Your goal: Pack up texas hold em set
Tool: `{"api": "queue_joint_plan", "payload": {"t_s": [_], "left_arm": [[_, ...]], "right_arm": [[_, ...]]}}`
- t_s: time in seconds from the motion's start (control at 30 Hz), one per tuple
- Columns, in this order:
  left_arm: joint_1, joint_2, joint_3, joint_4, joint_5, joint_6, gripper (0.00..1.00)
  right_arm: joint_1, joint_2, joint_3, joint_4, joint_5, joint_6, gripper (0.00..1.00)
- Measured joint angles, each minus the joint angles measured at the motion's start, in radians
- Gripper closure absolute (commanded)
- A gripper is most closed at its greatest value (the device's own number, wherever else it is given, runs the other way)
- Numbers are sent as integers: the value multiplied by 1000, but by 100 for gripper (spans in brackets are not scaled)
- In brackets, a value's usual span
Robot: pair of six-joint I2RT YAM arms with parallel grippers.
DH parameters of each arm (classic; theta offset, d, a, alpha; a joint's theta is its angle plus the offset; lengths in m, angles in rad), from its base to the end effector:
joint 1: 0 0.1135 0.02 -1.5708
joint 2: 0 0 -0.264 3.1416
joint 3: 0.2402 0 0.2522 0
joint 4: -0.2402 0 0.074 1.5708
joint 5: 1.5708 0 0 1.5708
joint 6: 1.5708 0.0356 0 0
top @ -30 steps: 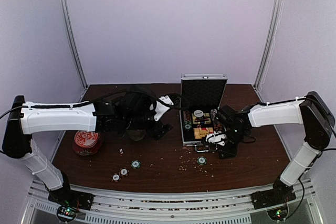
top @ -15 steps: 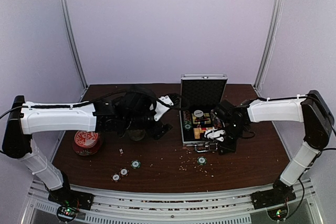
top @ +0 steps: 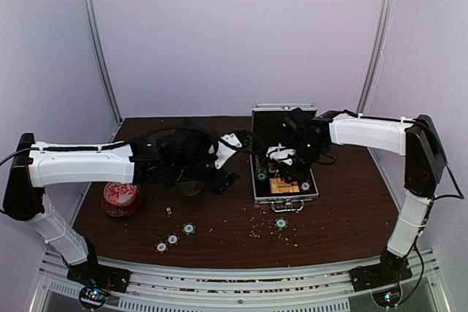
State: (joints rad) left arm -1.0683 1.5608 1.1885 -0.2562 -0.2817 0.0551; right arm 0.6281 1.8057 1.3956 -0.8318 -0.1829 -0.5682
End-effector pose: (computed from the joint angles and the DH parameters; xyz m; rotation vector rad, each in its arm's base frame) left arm 0.1796 -0.3063 0.2807 1.0268 1.9269 -0.2683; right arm 0.2917 0.2198 0.2244 -1.6155 2.2950 0.2712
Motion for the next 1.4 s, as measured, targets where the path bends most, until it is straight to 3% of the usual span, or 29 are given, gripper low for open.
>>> {"api": "queue_joint_plan", "payload": {"t_s": [0.33,0.83,1.4], "left_arm": [[-13,0,0,0,-2,0,21],[-14,0,0,0,-3,6,21],[-14,1,0,0,-6,7,21]], "right_arm": [[-29,167,95,71,69,54,89],[-47,211,124,119,80,83,87],[-51,227,124,122,79,98,72]]}}
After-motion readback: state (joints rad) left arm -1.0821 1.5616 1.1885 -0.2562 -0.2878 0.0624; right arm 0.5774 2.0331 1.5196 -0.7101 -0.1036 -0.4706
